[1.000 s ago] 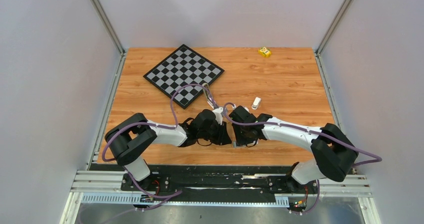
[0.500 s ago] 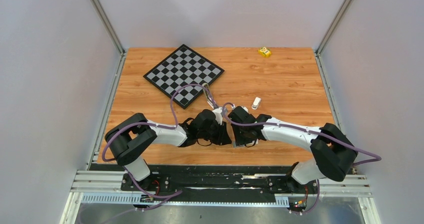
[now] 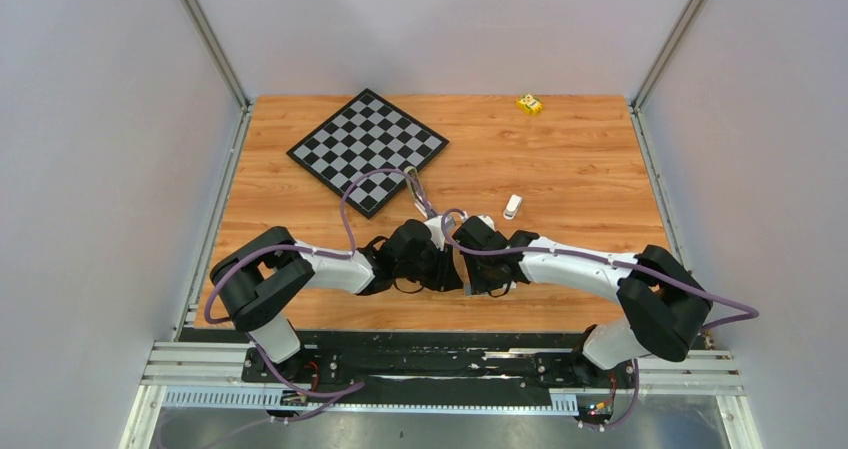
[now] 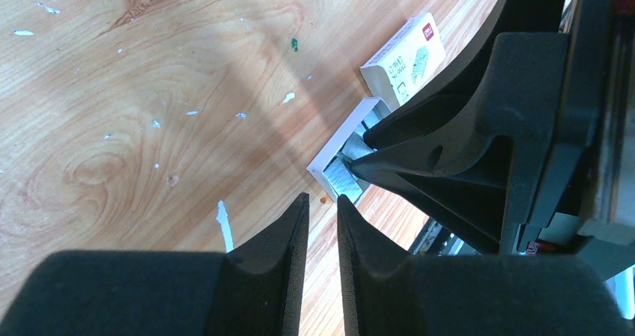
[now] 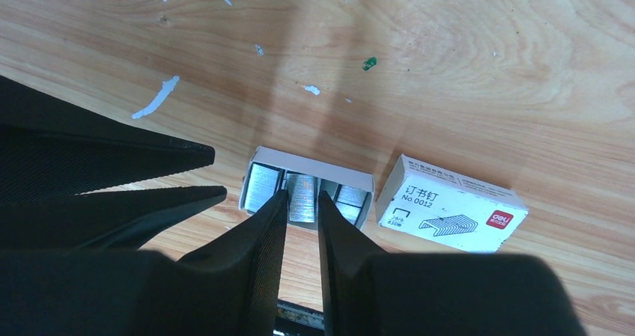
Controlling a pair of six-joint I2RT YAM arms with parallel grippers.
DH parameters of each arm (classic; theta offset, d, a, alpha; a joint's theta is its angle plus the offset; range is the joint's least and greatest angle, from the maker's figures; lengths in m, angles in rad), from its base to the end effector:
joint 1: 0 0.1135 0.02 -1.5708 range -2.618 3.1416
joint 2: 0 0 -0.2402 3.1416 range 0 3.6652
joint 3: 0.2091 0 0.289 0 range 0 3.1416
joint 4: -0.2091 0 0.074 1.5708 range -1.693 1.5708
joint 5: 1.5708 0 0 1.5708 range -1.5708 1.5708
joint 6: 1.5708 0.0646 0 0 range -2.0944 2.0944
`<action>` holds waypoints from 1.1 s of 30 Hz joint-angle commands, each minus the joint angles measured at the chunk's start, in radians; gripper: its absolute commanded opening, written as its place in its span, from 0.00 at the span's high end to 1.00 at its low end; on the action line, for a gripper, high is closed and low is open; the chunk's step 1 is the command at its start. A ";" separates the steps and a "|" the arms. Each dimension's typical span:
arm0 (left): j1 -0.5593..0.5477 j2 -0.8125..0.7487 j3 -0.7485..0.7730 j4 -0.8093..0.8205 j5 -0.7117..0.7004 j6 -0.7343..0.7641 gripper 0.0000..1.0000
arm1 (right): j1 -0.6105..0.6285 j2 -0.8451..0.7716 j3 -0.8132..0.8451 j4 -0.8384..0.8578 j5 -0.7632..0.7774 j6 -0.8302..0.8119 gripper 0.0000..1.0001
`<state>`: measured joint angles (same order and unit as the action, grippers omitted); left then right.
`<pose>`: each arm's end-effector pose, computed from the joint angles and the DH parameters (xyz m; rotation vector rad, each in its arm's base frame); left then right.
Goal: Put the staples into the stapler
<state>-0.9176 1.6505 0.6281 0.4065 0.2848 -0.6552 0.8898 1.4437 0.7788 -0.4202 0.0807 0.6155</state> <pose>0.1975 -0.2880 0.0644 0.4938 2.3719 -1.1295 0.2015 0.2404 0.1022 -0.3434 2.6863 0.3788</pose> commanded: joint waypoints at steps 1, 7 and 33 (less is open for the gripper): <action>-0.003 0.003 -0.008 0.023 0.001 0.000 0.77 | 0.018 0.009 0.013 -0.032 0.023 0.014 0.75; -0.003 -0.038 -0.021 0.001 -0.038 0.005 0.77 | 0.023 0.031 0.015 -0.019 0.008 0.003 0.75; 0.254 -0.446 -0.101 -0.237 -0.282 0.051 0.65 | 0.000 -0.059 0.085 -0.038 0.030 -0.122 0.80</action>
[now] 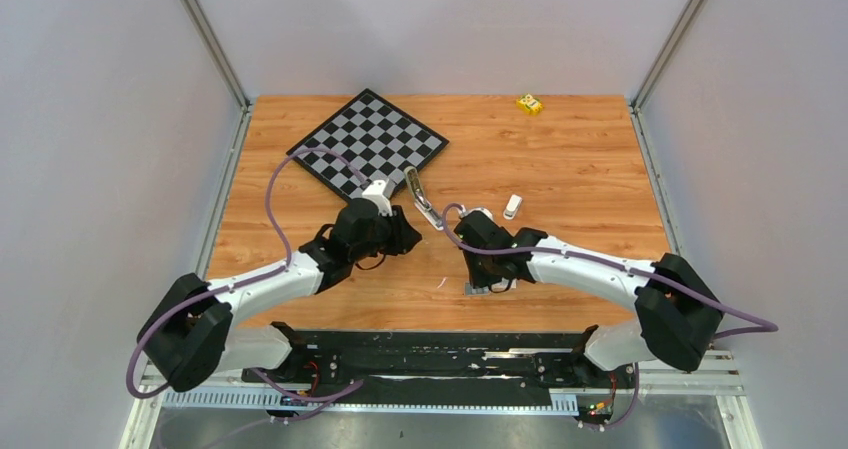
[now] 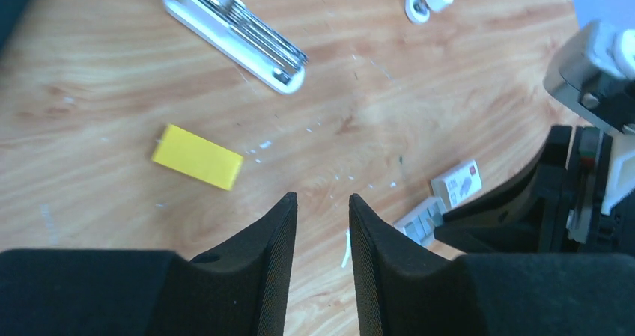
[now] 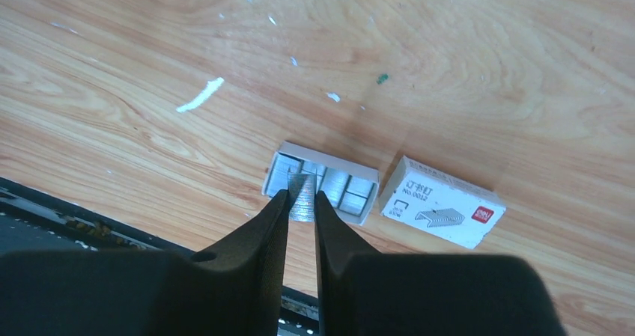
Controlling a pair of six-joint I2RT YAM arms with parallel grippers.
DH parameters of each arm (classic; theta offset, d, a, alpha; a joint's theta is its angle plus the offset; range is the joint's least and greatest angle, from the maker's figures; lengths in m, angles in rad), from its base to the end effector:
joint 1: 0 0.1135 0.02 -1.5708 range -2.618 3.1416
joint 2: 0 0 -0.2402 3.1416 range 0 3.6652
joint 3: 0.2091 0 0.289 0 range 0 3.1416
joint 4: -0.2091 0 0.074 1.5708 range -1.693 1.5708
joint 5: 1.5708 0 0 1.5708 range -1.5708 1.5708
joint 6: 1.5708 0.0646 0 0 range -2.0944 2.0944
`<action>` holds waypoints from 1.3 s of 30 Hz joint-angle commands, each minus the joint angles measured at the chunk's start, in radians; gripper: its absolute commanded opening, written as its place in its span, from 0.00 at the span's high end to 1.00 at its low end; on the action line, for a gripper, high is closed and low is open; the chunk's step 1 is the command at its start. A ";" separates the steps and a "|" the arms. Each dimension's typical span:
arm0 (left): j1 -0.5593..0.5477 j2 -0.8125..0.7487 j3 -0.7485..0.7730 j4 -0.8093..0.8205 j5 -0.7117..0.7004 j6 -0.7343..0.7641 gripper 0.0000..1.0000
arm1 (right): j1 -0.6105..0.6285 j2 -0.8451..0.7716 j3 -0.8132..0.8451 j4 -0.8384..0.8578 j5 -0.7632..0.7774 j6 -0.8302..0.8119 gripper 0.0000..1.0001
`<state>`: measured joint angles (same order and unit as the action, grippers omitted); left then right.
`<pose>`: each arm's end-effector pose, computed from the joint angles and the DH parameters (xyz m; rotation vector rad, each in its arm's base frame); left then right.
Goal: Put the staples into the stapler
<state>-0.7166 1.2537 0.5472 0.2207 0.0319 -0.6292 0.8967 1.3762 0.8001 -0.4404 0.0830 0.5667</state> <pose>0.2412 -0.2128 0.1391 0.1157 2.1681 -0.8428 0.2015 0.2436 0.1278 -0.4034 2.6131 0.4208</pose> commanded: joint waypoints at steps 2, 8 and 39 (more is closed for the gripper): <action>0.090 -0.060 -0.028 -0.052 -0.022 0.022 0.65 | -0.031 0.041 0.096 -0.002 0.024 -0.120 0.80; 0.152 -0.092 -0.033 -0.074 0.009 0.030 0.64 | -0.119 0.155 0.157 0.079 -0.024 -0.209 0.80; 0.196 -0.080 -0.061 -0.071 0.026 0.036 0.64 | -0.163 0.389 0.243 0.124 -0.068 -0.386 0.76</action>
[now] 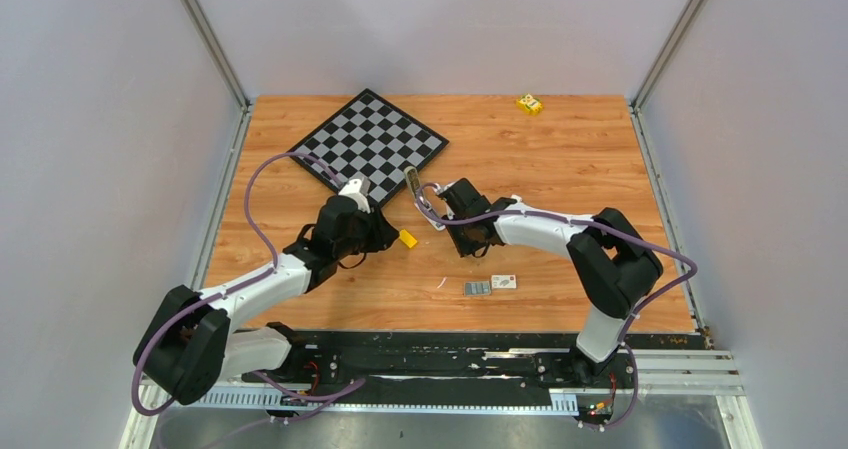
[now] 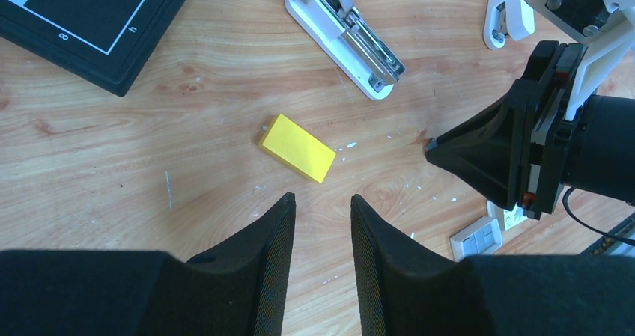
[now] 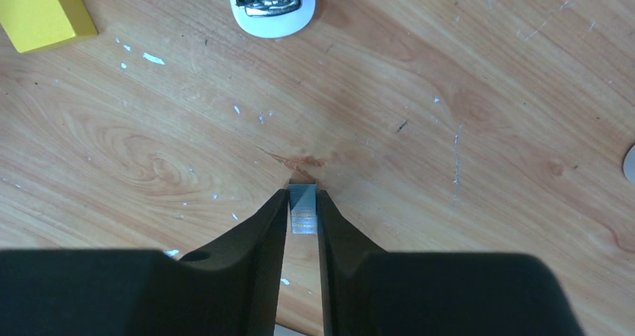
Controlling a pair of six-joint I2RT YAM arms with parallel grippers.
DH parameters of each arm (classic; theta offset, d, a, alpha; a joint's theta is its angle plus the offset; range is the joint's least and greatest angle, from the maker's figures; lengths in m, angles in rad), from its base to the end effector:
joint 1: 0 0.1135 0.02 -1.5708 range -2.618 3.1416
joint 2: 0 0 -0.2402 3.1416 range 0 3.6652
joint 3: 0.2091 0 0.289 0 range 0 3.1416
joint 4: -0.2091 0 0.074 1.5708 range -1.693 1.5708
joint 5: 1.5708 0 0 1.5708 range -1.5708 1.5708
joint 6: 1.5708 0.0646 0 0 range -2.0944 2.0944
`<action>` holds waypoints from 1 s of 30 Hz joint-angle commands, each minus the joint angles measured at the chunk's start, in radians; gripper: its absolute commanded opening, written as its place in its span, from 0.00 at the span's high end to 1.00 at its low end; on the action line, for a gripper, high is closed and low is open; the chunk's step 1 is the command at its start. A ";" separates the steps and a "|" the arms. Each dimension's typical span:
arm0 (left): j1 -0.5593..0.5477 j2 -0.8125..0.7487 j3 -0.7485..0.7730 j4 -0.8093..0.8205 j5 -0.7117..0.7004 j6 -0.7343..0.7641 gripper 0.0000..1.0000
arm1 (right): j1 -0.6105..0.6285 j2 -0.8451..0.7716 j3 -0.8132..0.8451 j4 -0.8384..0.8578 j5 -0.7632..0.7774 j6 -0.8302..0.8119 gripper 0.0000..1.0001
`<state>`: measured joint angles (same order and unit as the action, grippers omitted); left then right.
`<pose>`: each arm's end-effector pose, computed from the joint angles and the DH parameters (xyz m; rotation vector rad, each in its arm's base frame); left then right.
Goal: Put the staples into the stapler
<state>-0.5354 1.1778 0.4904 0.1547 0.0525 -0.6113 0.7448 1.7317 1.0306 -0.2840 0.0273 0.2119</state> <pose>0.2596 -0.1580 0.1320 -0.0503 2.1912 -0.7275 0.2878 0.2629 0.0986 -0.6717 2.5015 0.3281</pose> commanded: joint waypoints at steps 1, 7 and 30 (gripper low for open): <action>0.016 -0.004 -0.005 -0.008 0.004 0.020 0.64 | -0.012 0.033 0.015 -0.033 -0.012 -0.034 0.77; 0.036 0.008 0.006 -0.001 0.027 0.019 0.64 | -0.014 0.004 0.050 -0.054 0.011 -0.051 0.81; 0.142 0.179 0.103 0.109 0.158 -0.008 0.61 | -0.094 0.128 0.351 0.047 -0.184 -0.166 0.82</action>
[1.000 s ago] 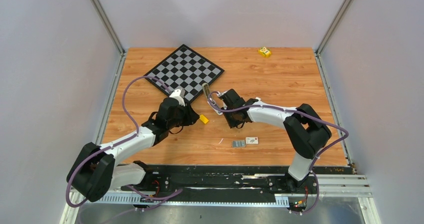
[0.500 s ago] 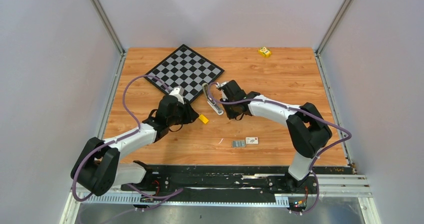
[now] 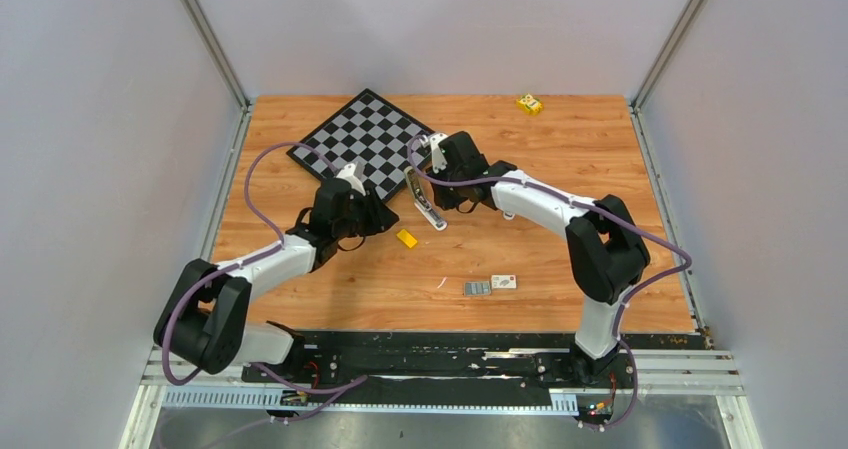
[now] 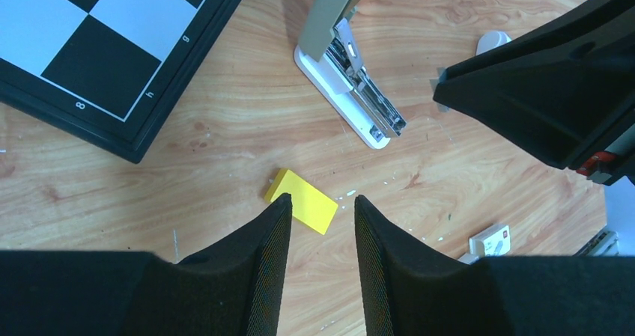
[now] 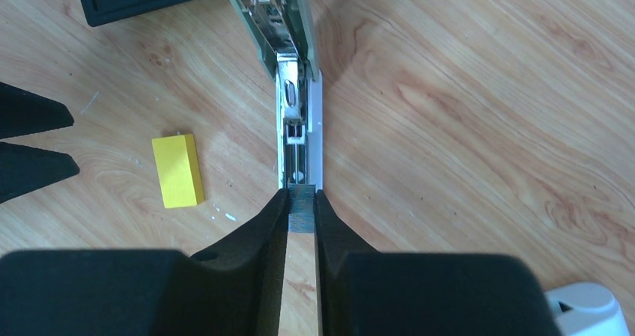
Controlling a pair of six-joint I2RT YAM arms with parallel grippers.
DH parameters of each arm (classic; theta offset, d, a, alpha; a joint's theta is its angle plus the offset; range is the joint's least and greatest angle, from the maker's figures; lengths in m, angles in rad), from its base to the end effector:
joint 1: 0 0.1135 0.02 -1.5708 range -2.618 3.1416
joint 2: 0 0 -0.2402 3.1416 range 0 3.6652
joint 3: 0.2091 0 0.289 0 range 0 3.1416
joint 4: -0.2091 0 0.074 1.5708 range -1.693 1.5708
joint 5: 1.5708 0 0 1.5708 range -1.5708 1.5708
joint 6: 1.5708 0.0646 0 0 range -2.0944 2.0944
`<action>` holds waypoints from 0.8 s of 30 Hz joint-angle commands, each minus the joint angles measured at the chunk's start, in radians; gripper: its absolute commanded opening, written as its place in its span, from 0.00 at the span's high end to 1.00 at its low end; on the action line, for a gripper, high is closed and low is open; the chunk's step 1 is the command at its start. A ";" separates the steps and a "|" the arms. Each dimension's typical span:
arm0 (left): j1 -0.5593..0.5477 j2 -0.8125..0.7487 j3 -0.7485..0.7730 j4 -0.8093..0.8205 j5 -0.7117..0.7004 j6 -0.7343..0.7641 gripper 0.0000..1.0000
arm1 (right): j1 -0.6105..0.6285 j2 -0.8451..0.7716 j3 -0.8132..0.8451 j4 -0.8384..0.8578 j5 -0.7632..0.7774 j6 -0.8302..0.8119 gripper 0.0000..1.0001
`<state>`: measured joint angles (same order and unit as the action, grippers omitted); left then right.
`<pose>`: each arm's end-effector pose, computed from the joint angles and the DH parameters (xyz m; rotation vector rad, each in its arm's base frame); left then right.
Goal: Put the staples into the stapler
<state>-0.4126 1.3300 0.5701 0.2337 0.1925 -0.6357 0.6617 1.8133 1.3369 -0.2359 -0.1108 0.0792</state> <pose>0.2953 -0.1428 0.1265 -0.1231 2.1943 -0.8156 0.3593 0.2889 0.1800 -0.7258 2.2152 0.5066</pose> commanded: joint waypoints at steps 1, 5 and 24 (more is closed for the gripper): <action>0.022 0.034 0.024 0.037 0.022 0.015 0.60 | -0.011 0.056 0.050 0.000 -0.052 -0.037 0.82; 0.028 0.067 0.029 0.062 0.044 0.005 0.60 | -0.013 0.083 0.065 -0.001 -0.064 -0.043 0.81; 0.032 0.111 0.046 0.087 0.077 0.010 0.59 | -0.021 0.107 0.035 -0.012 -0.099 -0.044 0.82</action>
<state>-0.3882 1.4311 0.5911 0.2920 0.2546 -0.6361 0.6594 1.8923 1.3720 -0.2317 -0.1947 0.0498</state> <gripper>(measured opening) 0.404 0.190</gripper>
